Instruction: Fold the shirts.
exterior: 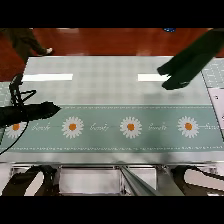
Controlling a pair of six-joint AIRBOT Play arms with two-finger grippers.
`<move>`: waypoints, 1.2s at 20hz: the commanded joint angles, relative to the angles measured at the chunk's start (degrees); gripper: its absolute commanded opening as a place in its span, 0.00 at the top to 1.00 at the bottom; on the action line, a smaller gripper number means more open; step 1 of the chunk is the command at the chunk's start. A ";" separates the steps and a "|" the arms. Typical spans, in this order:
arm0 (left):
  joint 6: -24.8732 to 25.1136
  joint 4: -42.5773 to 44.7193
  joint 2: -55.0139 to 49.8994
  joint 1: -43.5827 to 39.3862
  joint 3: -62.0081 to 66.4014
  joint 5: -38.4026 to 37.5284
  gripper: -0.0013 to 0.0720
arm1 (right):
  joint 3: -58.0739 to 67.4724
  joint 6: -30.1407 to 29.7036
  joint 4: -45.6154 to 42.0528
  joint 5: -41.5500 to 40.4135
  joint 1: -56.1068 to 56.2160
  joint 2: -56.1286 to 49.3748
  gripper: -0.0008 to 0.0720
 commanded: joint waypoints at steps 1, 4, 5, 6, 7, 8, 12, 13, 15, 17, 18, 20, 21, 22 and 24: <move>0.02 -0.02 -0.02 -0.04 -0.02 0.52 0.95 | 0.22 1.20 -0.02 7.80 -10.97 3.87 0.96; 0.02 -0.04 -0.02 -0.04 -0.02 2.64 0.95 | 0.17 2.32 -5.09 13.97 -17.25 6.91 0.96; 0.04 -0.24 -0.02 -0.02 -0.02 3.26 0.95 | 0.02 2.36 -7.85 16.87 -19.21 7.78 0.96; 0.04 -0.48 -0.02 -0.04 -0.02 3.80 0.95 | -0.92 2.45 -10.19 19.34 -21.16 8.81 0.96; 0.04 -0.63 -0.02 -0.04 -0.02 4.22 0.95 | -2.62 2.40 -12.22 21.44 -23.19 10.05 0.96; 0.07 -0.66 -0.02 -0.04 -0.02 4.79 0.95 | -5.31 2.19 -14.32 23.19 -25.62 11.69 0.96; 0.07 -0.66 -0.02 -0.04 0.00 7.32 0.95 | -23.17 -0.42 -21.94 23.21 -36.46 21.57 0.96; 0.07 -0.66 -0.02 -0.04 0.00 7.74 0.95 | -28.70 -1.60 -24.30 23.21 -39.43 24.20 0.96; 0.07 -0.66 -0.02 -0.09 0.00 8.66 0.95 | -38.62 -1.81 -29.62 23.23 -44.46 28.96 0.96; 0.07 -0.66 -0.02 -0.24 0.00 9.49 0.95 | -46.73 -0.96 -35.36 23.21 -47.10 33.16 0.96; 0.07 -0.66 -0.02 -0.33 0.00 9.64 0.95 | -50.29 -0.92 -39.63 23.23 -47.08 35.15 0.96; 0.07 -0.66 -0.04 -0.50 0.00 10.10 0.95 | -55.91 2.54 -48.48 23.23 -47.08 38.27 0.76; 0.09 -0.63 -0.04 -0.50 0.00 10.62 0.95 | -58.23 3.10 -49.53 22.99 -47.01 39.23 0.43; 0.07 -0.66 -0.17 -0.50 0.00 11.52 0.95 | -59.65 2.78 -48.98 22.91 -46.80 39.41 0.42; 0.09 -0.85 -0.76 -0.50 0.04 14.21 0.95 | -59.69 1.77 -49.07 22.73 -44.89 38.23 0.42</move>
